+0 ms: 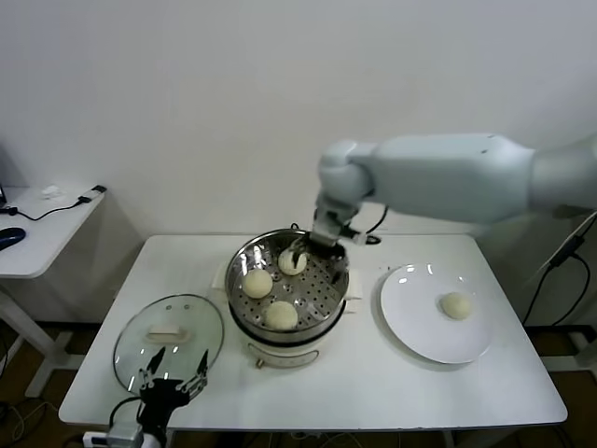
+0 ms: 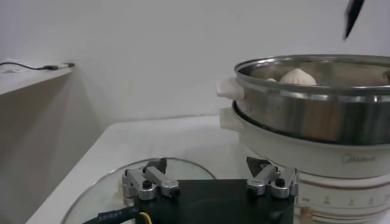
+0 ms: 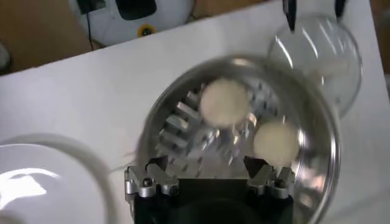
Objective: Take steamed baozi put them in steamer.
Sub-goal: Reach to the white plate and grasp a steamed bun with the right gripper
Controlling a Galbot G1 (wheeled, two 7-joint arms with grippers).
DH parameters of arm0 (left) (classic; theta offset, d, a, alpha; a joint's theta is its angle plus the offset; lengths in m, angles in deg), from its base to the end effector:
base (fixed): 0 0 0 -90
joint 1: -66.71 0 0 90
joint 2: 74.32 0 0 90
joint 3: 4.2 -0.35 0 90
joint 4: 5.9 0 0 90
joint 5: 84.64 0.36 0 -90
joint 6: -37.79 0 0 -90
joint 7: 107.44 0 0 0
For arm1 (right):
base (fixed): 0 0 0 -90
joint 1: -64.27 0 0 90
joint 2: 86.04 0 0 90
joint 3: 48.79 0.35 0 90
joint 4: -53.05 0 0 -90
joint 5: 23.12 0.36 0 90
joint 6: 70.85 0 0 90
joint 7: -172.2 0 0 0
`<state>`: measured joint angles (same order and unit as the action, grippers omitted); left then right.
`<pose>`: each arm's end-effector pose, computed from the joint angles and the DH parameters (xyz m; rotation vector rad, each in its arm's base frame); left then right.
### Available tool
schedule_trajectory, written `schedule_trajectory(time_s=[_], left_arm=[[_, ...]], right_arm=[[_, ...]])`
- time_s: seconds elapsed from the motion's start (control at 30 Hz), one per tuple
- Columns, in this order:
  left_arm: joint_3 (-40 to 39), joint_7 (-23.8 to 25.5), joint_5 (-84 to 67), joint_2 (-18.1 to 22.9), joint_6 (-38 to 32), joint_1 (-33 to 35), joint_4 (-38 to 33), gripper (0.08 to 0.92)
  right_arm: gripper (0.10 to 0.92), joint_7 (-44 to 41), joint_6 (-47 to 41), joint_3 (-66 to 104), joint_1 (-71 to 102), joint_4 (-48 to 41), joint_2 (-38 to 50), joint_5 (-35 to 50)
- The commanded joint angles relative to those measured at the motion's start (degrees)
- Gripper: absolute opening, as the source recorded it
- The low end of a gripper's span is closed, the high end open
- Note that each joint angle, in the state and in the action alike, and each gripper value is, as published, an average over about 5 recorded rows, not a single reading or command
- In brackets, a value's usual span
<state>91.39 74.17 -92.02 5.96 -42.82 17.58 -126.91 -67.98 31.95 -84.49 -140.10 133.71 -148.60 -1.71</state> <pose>0.1294 0.0574 -0.3197 -0.0462 -2.8111 -0.0884 0.5368 0.0678 0.0156 1.8717 -0.7787 2.0086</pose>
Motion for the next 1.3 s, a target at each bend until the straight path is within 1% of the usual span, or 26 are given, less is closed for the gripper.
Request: schedule_trajectory(time_s=[0.03,0.17,0.3,0.43,0.57,0.83,1.3], left_arm=[[-0.1,0.0,-0.4,-0.2,0.0,-0.2,0.0,0.823],[0.0,0.1,-0.5,-0.2,0.0,-0.4,0.0,0.823],[0.0,0.3,-0.4,0.0,0.0,-0.3,0.0,0.823],[0.2,0.4,-0.3,0.4,-0.1,0.1,0.0,0.823],[0.5,0.3,-0.2,0.8,-0.2,0.8,-0.1,0.823],[0.8,0.2,-0.1,1.4,-0.4,1.5,-0.1,0.823],[0.6,0.3,0.3,1.3,-0.7,1.3,1.2,0.823]], right_arm=[[0.823,-4.4,-15.4,-13.0,-10.5,-2.4,24.6,8.5],[0.823,-4.5,-16.7,-10.1,-0.9,-6.2,31.2,4.7],[0.823,-4.2,-16.6,1.5,14.5,-11.8,34.2,-2.0],[0.823,-3.7,-16.4,14.9,29.4,-17.6,33.7,-6.9],[0.823,-3.3,-15.8,24.7,39.0,-24.2,30.4,-10.7],[0.823,-1.4,-15.3,31.6,45.8,-33.4,22.7,-15.2],[0.823,2.9,-16.3,36.3,49.5,-38.2,17.3,-16.5]])
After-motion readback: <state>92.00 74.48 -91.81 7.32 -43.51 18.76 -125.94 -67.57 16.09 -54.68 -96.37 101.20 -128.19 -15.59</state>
